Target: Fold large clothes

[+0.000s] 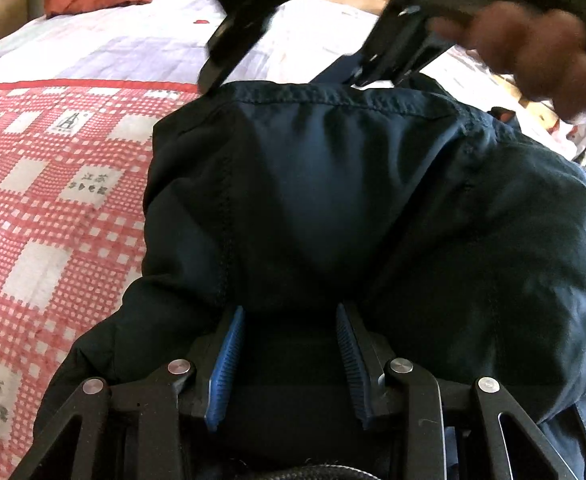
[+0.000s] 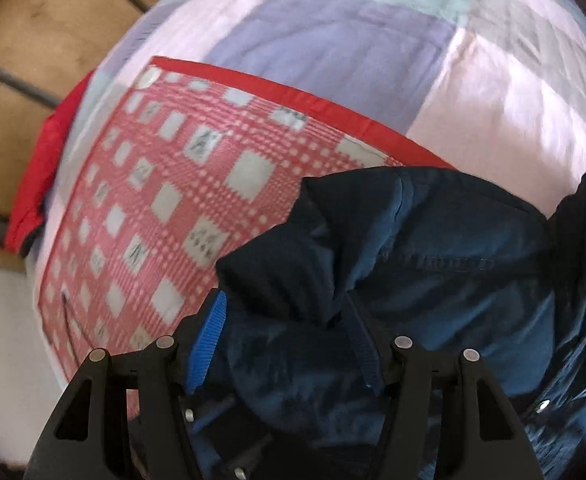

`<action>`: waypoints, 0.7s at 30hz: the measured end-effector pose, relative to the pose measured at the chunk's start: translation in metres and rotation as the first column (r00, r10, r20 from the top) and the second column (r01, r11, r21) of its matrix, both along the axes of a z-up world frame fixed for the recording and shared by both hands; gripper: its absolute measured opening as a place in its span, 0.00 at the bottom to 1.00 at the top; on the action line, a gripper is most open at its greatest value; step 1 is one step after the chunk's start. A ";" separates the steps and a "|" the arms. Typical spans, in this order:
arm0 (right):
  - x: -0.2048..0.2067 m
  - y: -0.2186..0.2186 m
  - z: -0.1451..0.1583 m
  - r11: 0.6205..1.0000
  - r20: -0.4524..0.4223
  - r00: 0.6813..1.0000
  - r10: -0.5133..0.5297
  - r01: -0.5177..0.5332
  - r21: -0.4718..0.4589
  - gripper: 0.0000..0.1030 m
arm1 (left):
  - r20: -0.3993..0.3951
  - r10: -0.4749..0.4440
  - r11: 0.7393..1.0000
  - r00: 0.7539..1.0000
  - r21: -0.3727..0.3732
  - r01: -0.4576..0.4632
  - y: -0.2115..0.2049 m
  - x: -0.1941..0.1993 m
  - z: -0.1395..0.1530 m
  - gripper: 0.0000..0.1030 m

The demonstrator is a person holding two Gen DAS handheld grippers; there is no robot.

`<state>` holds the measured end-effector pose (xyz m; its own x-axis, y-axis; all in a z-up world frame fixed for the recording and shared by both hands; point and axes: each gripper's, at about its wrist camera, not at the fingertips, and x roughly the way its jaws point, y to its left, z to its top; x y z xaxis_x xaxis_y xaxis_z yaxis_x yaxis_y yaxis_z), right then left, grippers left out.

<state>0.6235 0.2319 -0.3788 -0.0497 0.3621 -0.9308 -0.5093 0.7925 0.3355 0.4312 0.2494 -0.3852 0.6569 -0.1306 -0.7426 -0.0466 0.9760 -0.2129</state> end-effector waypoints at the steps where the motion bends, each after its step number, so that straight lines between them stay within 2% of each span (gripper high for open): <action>1: 0.004 0.002 -0.006 0.999 -0.022 0.999 -0.041 0.041 -0.003 0.62 | 0.002 0.000 1.000 1.000 -0.003 0.000 0.000 0.000 0.000 0.39; 3: 0.008 0.007 -0.021 0.995 -0.080 0.992 -0.096 0.096 -0.008 0.62 | 0.004 0.000 1.000 1.000 -0.009 0.000 0.000 -0.001 -0.001 0.39; 6: 0.004 0.019 -0.041 0.993 -0.138 0.984 -0.112 0.107 -0.041 0.60 | 0.006 0.000 1.000 1.000 -0.016 0.000 0.001 -0.002 -0.002 0.39; 8: 0.002 0.023 -0.041 0.994 -0.122 0.986 -0.112 0.112 -0.004 0.41 | 0.011 0.005 1.000 1.000 -0.023 -0.005 0.002 -0.003 -0.002 0.39; 10: 0.003 0.025 -0.037 0.993 -0.070 0.990 -0.118 0.120 0.022 0.30 | 0.016 0.012 1.000 1.000 -0.025 -0.012 0.004 -0.005 -0.002 0.39; 13: 0.003 0.032 -0.022 0.994 0.038 0.995 -0.093 0.091 0.054 0.29 | 0.027 0.025 0.999 0.999 -0.025 -0.024 0.006 -0.007 -0.001 0.39; 15: 0.003 0.036 -0.018 0.998 0.097 0.993 -0.060 0.056 0.041 0.29 | 0.025 0.023 1.000 0.999 -0.019 -0.022 0.003 -0.007 -0.002 0.39; 17: 0.005 0.032 -0.021 0.997 0.072 0.996 -0.052 0.048 0.058 0.30 | 0.019 0.016 1.000 1.000 -0.012 -0.016 0.001 -0.007 -0.003 0.39; 19: 0.012 0.020 -0.021 0.997 0.007 0.998 -0.060 0.060 0.053 0.32 | 0.015 0.007 1.000 1.000 0.000 -0.007 -0.001 -0.007 -0.002 0.39; 20: 0.012 0.013 -0.013 0.997 0.019 0.998 -0.061 0.060 0.046 0.33 | 0.014 0.000 1.000 1.000 0.005 0.000 -0.002 -0.007 -0.001 0.39; 21: 0.008 0.007 0.001 0.999 0.071 0.997 -0.033 0.031 0.035 0.36 | 0.011 -0.005 1.000 1.000 0.007 0.005 -0.003 -0.007 -0.001 0.39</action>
